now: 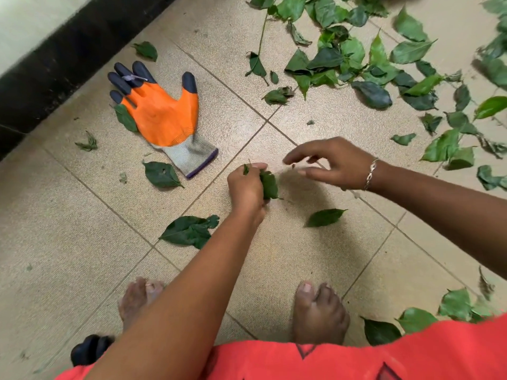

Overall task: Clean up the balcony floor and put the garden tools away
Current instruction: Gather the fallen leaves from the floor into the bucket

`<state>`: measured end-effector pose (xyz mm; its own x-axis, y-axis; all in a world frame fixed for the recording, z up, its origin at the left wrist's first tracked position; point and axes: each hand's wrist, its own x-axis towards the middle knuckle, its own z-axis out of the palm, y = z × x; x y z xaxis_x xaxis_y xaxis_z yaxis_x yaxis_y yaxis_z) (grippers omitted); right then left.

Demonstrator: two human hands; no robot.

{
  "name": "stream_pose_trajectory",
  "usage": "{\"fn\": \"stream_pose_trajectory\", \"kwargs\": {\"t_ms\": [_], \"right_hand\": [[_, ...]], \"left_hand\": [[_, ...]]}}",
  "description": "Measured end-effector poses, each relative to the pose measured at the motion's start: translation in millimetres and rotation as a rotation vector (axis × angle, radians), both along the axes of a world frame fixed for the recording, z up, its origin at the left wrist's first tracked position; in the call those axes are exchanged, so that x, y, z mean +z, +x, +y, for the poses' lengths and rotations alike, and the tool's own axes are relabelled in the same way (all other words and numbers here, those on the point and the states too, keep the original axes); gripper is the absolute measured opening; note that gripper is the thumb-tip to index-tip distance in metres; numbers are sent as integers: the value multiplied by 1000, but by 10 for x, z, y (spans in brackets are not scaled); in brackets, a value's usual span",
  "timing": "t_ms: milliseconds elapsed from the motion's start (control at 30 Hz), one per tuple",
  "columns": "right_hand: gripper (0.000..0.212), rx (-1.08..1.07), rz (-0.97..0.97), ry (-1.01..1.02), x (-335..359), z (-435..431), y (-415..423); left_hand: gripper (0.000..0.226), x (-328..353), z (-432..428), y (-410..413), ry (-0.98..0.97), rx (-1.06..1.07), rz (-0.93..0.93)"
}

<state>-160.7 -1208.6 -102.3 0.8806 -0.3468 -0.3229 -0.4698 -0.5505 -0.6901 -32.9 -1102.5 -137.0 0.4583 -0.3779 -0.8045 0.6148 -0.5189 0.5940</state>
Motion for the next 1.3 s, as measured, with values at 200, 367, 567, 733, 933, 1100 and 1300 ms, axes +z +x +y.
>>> {"fn": "stream_pose_trajectory", "kwargs": {"t_ms": [200,367,567,733,933,1100,1300], "right_hand": [[74,381,476,-340,-294,216,-371],[15,143,202,-316,-429,279,-367],[13,-395,-96,-119,-206,254,134],[13,-70,-230,-226,-25,240,607],[63,356,-251,-266,118,201,1096],[55,965,-341,-507,-372,898,1377],[56,866,-407,-502,-771,1042,1245]], "left_hand": [[25,-29,35,167,-159,-68,-9],[24,-18,82,136,-92,-126,72],[57,62,133,-30,-102,-254,198],[55,293,5,206,-98,-288,168],[49,833,33,1391,102,-650,-316],[35,1292,509,2096,219,-778,-499],[18,605,1139,1975,114,-446,-131]]}}
